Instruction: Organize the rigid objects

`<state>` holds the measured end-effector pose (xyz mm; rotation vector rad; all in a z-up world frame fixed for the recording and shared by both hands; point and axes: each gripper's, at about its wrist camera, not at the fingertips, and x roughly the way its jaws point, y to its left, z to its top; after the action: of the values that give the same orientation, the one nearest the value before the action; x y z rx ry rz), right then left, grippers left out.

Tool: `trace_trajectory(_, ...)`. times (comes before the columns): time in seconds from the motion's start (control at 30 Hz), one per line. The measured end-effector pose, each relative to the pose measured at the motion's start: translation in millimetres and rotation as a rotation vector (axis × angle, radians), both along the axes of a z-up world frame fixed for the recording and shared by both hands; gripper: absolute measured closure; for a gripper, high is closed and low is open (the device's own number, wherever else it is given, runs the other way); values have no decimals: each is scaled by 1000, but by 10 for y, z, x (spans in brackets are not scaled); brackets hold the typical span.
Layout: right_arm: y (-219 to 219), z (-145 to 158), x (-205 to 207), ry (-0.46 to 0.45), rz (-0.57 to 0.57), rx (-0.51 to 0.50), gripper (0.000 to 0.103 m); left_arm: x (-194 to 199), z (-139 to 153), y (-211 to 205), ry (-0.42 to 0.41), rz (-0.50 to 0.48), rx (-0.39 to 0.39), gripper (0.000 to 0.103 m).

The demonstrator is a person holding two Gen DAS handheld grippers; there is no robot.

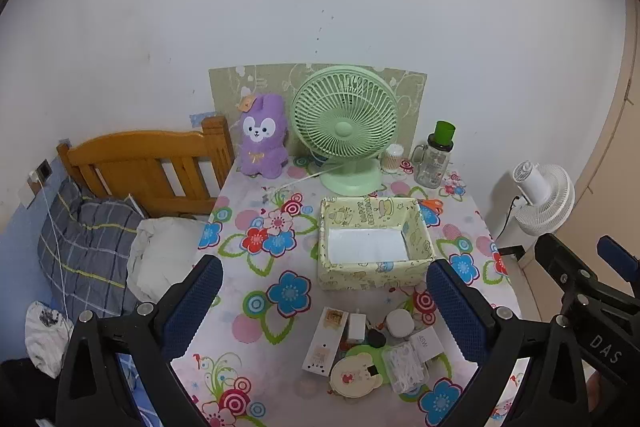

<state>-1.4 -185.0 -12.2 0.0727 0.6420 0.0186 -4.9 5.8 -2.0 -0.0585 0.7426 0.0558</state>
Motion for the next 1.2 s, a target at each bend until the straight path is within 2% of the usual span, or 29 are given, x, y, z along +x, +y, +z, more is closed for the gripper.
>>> trace_trajectory(0.2,24,24,-9,-11,5,-6,0,-13,-3,-20,-5,7,21,0)
trace_trajectory(1.2,12,60,-33,-22,6,-10,0,-29,0,-32,-6,-3,9,0)
